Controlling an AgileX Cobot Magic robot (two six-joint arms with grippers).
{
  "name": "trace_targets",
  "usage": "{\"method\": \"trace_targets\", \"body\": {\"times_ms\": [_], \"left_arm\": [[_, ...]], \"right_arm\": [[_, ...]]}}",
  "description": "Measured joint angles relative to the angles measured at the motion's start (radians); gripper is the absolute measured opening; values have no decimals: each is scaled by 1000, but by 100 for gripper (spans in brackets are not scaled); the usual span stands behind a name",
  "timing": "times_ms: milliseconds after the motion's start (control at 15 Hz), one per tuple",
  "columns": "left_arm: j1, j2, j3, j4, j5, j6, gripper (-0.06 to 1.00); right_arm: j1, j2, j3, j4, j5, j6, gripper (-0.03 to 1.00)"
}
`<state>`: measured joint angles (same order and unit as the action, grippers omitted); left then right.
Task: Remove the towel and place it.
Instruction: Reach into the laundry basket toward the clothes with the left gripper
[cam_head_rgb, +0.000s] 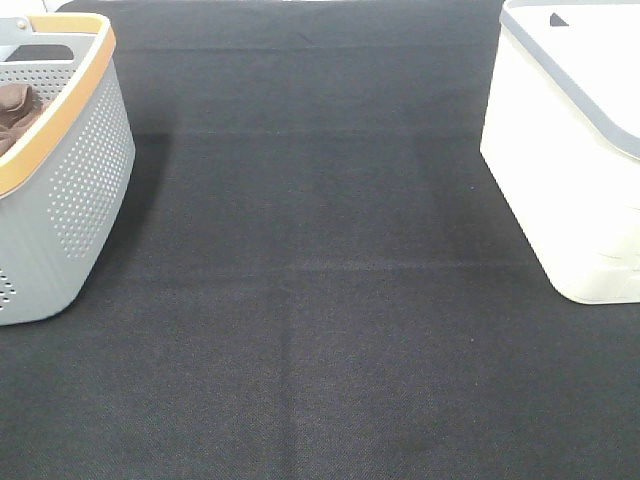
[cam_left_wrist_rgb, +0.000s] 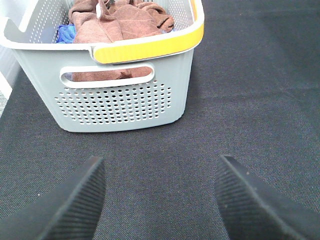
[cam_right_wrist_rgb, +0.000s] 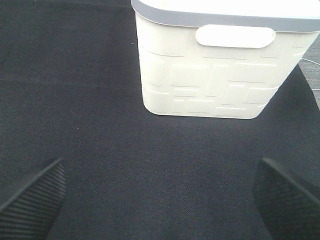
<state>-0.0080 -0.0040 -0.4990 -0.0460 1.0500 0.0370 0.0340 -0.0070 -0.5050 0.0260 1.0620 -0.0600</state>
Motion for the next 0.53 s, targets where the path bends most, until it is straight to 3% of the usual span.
{"method": "trace_targets", "body": {"times_ms": [533], "left_arm": [[0, 0, 0, 0, 0, 0, 61]], "right_arm": [[0, 0, 0, 0, 0, 0, 96]]}}
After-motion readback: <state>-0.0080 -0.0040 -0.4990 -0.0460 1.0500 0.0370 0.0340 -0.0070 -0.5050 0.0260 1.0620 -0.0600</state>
